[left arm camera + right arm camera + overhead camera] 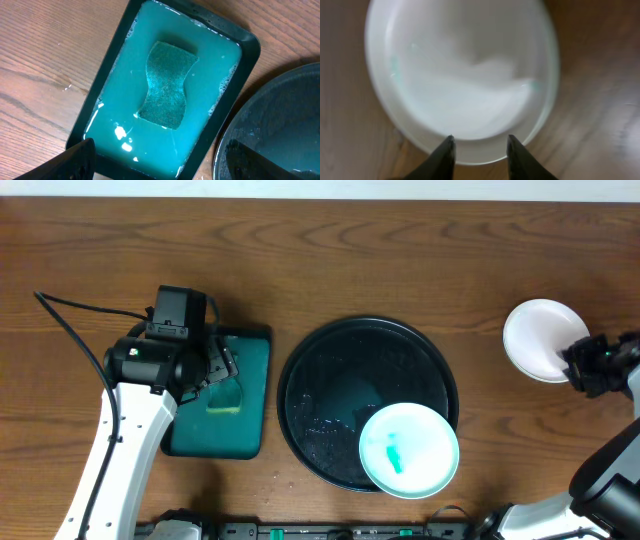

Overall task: Clean dirty plates on tray and stack at the side
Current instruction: 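Open the right gripper and withdraw it from the stacked plates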

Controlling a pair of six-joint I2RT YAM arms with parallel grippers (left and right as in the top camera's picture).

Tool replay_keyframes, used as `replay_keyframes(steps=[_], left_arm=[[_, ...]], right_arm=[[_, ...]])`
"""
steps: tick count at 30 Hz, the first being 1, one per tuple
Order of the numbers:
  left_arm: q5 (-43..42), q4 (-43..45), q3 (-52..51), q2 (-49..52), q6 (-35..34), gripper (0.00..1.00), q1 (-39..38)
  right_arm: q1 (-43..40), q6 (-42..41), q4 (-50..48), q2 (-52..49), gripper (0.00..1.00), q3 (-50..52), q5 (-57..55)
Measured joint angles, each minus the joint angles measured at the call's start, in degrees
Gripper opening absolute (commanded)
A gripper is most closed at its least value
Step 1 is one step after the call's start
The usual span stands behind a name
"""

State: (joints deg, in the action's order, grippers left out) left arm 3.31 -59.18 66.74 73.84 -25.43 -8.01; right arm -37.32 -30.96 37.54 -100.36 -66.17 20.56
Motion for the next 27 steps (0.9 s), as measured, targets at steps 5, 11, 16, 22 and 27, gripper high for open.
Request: replay_keyframes(steps=[5, 11, 16, 22, 27], left_arm=[[0.0, 0.0, 0.0, 0.0, 0.0, 0.83, 0.0], [0.0, 0.0, 0.0, 0.0, 0.0, 0.83, 0.0], [0.0, 0.0, 0.0, 0.0, 0.0, 0.83, 0.0], [0.0, 0.0, 0.0, 0.0, 0.0, 0.83, 0.0], [0.0, -0.2, 0.0, 0.0, 0.0, 0.83, 0.0]], right_arm=[[4.2, 6.1, 5.1, 1.3, 0.99, -3.0, 3.7], [13.6, 12.4, 14.4, 8.9, 0.99, -4.9, 5.1], [21.4, 14.1, 21.3, 13.0, 0.99, -5.2, 4.8], [27.1, 15.1, 22.6, 13.0, 0.97, -5.2, 9.7], [30.6, 9.1, 31.4, 13.0, 0.98, -5.2, 4.5]])
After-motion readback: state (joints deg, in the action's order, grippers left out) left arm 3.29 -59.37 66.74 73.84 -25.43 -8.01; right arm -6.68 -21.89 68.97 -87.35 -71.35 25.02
